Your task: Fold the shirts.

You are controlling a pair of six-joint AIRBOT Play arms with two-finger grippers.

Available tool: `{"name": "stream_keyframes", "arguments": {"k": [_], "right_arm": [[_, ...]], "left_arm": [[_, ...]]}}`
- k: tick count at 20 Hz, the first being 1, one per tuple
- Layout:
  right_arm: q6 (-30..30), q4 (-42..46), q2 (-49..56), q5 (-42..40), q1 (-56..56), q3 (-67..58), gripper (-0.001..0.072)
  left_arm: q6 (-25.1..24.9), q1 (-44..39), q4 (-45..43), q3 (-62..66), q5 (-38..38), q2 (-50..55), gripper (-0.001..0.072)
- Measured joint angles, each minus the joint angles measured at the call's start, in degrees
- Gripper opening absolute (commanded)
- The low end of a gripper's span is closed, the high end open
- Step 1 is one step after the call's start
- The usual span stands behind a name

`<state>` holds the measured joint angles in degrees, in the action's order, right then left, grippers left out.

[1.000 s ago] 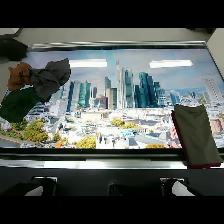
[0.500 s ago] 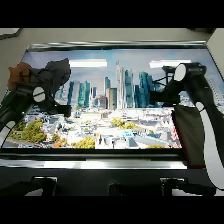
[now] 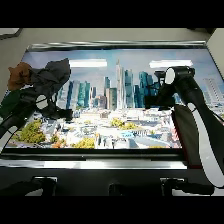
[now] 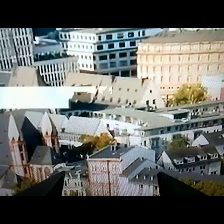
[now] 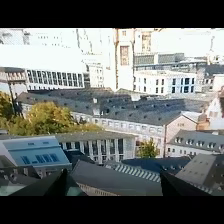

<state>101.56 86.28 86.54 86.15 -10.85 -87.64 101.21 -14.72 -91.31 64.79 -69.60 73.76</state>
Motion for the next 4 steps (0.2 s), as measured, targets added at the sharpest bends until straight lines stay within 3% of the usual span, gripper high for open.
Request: {"name": "stream_keyframes", "arguments": {"k": [4], "right_arm": [[0.00,-0.04,0.02,0.09,-0.11,0.00,0.0677]], "left_arm": [[0.20,0.00,0.04,-0.20,0.15,0.00,0.0709]]}}
